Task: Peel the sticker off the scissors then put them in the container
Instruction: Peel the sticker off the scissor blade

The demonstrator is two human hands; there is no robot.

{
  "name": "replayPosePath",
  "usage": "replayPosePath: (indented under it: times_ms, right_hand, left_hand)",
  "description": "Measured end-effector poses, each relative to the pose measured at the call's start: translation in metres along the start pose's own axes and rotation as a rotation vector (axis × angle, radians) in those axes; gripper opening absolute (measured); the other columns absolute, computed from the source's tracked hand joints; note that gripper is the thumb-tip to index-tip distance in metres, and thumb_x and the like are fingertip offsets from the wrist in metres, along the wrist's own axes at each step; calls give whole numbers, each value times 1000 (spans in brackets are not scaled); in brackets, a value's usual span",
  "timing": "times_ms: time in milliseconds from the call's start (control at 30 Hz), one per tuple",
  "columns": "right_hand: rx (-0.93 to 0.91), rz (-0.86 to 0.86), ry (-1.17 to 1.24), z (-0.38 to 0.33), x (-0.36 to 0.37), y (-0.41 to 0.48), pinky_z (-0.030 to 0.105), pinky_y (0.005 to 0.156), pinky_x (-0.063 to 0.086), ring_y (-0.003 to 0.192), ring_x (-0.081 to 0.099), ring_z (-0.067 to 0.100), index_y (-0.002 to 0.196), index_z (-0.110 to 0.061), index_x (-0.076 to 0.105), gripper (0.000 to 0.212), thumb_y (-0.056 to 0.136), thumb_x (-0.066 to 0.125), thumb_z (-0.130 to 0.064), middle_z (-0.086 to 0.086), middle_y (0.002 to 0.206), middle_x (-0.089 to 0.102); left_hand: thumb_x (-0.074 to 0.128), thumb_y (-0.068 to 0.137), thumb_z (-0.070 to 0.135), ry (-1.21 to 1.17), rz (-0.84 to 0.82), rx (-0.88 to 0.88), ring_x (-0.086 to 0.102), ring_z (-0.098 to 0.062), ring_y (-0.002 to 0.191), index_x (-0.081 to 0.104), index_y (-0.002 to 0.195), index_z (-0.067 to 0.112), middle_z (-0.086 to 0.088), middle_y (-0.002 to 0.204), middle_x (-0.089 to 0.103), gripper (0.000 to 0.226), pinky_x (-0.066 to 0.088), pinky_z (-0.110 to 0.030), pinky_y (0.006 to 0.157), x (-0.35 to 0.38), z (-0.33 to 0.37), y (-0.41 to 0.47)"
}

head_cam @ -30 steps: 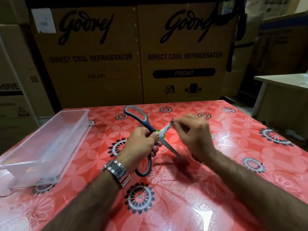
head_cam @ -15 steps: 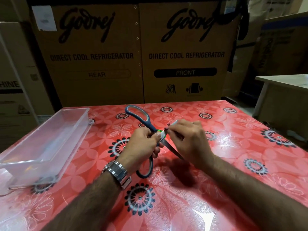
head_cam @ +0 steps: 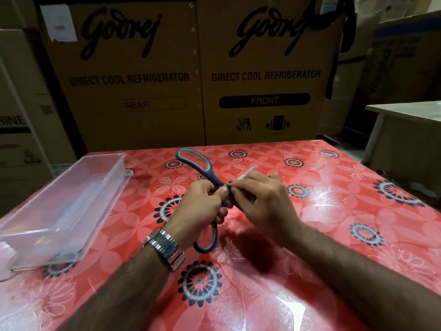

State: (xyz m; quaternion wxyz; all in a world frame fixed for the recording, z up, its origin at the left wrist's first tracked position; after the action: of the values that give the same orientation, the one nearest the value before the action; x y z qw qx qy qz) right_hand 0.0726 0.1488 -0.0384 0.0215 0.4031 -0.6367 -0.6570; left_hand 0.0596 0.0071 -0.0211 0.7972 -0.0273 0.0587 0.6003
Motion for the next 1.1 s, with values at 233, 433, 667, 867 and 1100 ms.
replayPosePath:
  times_ms: [233,433,667,867,1100]
  right_hand:
    - [172,71,-27,45,-7,16,48,59,50,61,60,18,77,-14,73,10,83,65,-17,-2,71,63]
    - [-8,-38,-31,0,-4,-1,36,64,37,68,64,19,71,-15,69,10,81,67,-14,-3,74,67]
    - [128,88,-77,28,-7,8,42,61,45,62,63,21,75,-13,73,8,81,67,-14,-1,70,65]
    - [36,34,-43,17,-3,7,42,60,43,62,63,19,75,-14,73,13,84,64,-16,-1,70,66]
    - [108,68,4,29,-10,7,45,60,48,65,61,15,77,-12,74,10,84,67,-14,0,73,67]
  left_hand:
    - [48,98,13,3,5,-24,48,-6,45,59,95,-2,-9,73,61,19,40,-19,43,-1,-2,2]
    - [47,99,12,-8,9,0,46,-6,44,58,86,3,-7,70,58,20,38,-18,41,-2,0,1]
    - [47,99,13,-8,17,-6,47,-6,45,58,91,-2,-9,71,58,19,39,-18,42,0,0,0]
    - [46,99,12,-37,-14,8,46,-5,43,57,90,-2,-9,70,57,19,38,-17,41,0,2,-2]
    - [46,99,11,-32,-8,-17,46,-5,42,57,90,-2,-9,70,58,19,38,-19,41,4,-1,1]
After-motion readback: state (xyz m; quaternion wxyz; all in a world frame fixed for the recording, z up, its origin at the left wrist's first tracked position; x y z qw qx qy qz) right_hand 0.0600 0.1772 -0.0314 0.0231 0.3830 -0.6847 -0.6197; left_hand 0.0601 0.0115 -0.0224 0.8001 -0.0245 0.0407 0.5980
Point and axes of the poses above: each hand's wrist, its own y-axis towards the middle knuckle, its own x-axis out of the palm, z = x × y, the point moved 1 cm from there along y, towards the middle knuckle
